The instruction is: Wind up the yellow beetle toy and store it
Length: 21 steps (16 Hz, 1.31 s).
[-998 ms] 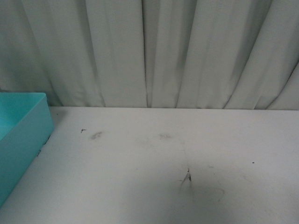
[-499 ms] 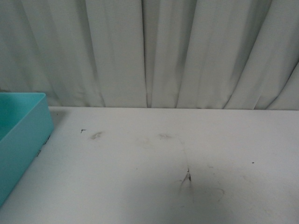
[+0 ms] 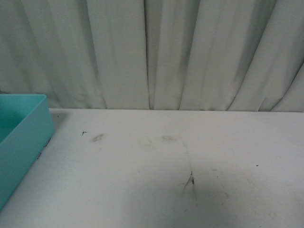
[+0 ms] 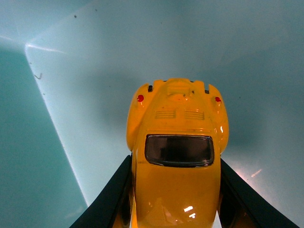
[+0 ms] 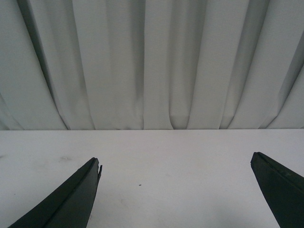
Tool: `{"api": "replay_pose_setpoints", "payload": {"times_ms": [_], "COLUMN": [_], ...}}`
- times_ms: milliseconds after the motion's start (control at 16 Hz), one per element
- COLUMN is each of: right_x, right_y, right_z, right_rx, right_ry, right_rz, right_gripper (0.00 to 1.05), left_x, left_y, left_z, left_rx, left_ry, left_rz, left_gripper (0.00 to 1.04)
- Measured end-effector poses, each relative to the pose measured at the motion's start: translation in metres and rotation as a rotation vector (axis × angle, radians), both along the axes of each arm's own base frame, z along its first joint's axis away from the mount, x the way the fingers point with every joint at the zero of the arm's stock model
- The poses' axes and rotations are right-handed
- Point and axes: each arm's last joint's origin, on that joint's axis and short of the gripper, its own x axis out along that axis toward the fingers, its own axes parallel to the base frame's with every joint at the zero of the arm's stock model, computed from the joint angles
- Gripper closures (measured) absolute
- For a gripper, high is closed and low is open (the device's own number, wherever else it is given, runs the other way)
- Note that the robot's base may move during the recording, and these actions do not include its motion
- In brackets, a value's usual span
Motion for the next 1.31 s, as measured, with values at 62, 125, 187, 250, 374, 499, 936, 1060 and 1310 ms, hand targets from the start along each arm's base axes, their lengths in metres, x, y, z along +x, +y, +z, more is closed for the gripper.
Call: {"api": "replay_pose_setpoints", "payload": {"times_ms": [62,125,187,250,374,499,936,1060,1310], "right_x": [0.000,0.000,0.000,0.000,0.000,0.000,0.000,0.000,0.000], "right_y": [0.000,0.000,0.000,0.000,0.000,0.000,0.000,0.000,0.000], "right_z": [0.000,0.000,0.000,0.000,0.000,0.000,0.000,0.000,0.000], "right_rx": [0.000,0.000,0.000,0.000,0.000,0.000,0.000,0.000,0.000], "right_ry": [0.000,0.000,0.000,0.000,0.000,0.000,0.000,0.000,0.000], "right_rz": [0.000,0.000,0.000,0.000,0.000,0.000,0.000,0.000,0.000], "right_gripper": [0.06,0.06,0.06,0.06,0.06,0.06,0.06,0.06,0.06], "left_x": [0.000,-0.001,-0.002,-0.002,-0.005,-0.006,-0.010,-0.023,-0.096], "left_y": [0.000,0.000,0.000,0.000,-0.001,-0.003,-0.003,-0.003,-0.028], "left_z": [-0.006,-0.008,-0.008,-0.009,-0.010,-0.011,0.052,0.089,0.144], "left_rx": [-0.002,-0.007,-0.012,-0.019,-0.057,-0.102,-0.268,-0.260,-0.262], "left_ry": [0.005,0.010,0.011,0.019,0.041,0.046,-0.185,-0.345,-0.574], "left_rz": [0.013,0.023,0.031,0.041,0.057,0.066,0.054,0.019,-0.064], "left_gripper": [0.64,0.64,0.64,0.61,0.38,0.16,0.07,0.07,0.07]}}
